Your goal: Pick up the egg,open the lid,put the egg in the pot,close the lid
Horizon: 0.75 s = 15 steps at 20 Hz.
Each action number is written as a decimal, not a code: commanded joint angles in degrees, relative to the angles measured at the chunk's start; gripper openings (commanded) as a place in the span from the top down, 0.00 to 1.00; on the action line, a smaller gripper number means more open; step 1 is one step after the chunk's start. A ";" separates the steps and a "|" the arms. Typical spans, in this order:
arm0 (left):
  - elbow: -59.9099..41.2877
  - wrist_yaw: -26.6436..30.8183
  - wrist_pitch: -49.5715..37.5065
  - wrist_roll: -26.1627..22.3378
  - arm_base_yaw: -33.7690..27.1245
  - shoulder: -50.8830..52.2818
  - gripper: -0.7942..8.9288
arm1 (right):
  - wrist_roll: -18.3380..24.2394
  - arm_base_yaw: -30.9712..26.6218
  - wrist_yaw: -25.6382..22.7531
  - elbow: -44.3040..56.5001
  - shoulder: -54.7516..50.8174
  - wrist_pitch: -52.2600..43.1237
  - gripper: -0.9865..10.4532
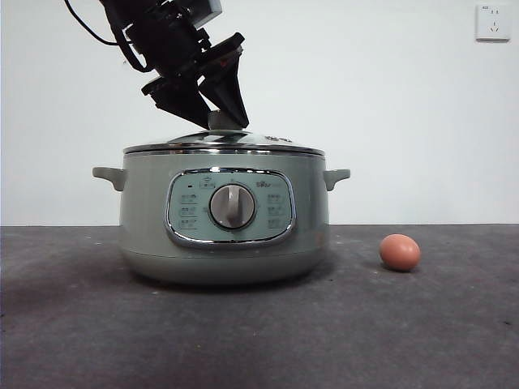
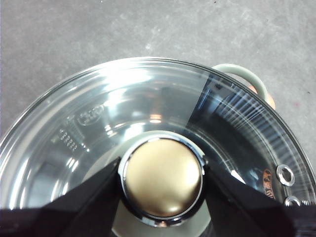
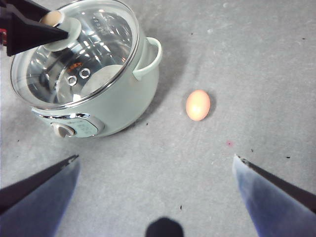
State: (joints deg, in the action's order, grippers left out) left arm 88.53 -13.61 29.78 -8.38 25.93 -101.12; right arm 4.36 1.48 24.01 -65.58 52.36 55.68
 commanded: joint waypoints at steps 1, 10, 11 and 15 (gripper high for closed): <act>1.66 -0.11 2.43 0.68 0.00 -0.24 0.93 | 0.13 0.00 0.00 -0.20 0.42 -0.52 0.42; 15.91 -0.26 11.87 0.66 -0.07 2.60 0.93 | -0.07 0.02 -0.04 -0.20 6.91 -4.57 0.42; 16.04 -0.26 11.98 0.68 -0.44 4.44 0.93 | -0.59 0.02 -0.24 -0.20 8.50 -5.92 0.42; 16.02 -0.13 13.88 0.72 -3.37 13.38 0.93 | -2.91 0.83 -0.39 -0.20 16.37 -12.24 0.42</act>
State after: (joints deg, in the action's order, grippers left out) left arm 103.57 -13.54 46.00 -7.92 22.83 -89.41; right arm 2.52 2.09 23.68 -65.60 68.36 43.55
